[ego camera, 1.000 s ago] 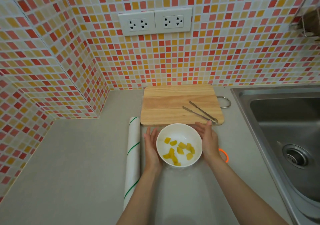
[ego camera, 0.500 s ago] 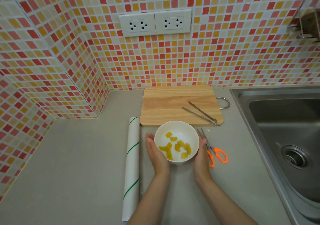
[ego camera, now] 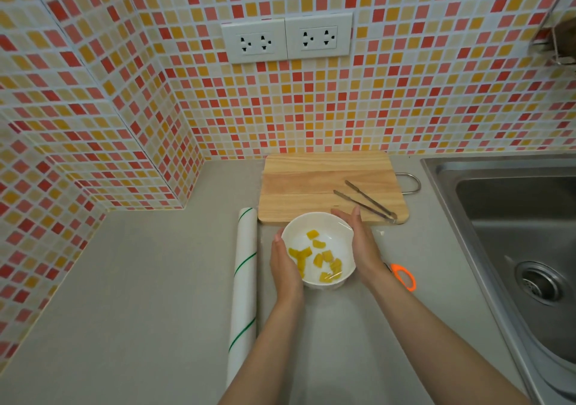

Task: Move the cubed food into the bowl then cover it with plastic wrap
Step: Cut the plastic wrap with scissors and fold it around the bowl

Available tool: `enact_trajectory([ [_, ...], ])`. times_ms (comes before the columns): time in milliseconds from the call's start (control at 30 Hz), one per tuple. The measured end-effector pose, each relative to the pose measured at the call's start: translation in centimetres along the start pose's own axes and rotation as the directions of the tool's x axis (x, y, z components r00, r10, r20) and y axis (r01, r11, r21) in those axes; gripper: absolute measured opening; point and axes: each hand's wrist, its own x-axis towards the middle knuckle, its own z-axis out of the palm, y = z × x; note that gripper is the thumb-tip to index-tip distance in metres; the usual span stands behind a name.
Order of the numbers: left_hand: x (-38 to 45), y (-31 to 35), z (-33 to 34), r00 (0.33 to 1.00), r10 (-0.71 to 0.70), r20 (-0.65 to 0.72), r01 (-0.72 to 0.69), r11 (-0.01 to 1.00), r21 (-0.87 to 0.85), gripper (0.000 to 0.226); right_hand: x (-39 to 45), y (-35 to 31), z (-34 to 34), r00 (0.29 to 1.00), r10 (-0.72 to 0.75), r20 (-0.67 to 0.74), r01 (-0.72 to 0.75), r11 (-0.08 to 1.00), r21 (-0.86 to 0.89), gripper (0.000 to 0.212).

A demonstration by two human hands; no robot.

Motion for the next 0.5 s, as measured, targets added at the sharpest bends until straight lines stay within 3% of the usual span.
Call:
enact_trajectory([
  [133, 0.7, 0.3, 0.6, 0.999, 0.039, 0.023, -0.038, 0.999, -0.028, 0.041, -0.6, 0.4, 0.1, 0.996, 0.066, -0.059, -0.057, 0.987, 0.149, 0.053],
  [300, 1.5, 0.1, 0.4, 0.998, 0.012, 0.061, -0.013, 1.000, 0.015, 0.041, -0.6, 0.9, 0.3, 0.990, 0.030, -0.139, -0.012, 0.992, 0.126, 0.052],
  [500, 2.1, 0.7, -0.4, 0.984, 0.070, 0.161, -0.104, 0.972, 0.213, 0.045, -0.3, 1.0, -0.6, 0.994, 0.034, -0.103, -0.027, 0.997, 0.068, 0.051],
])
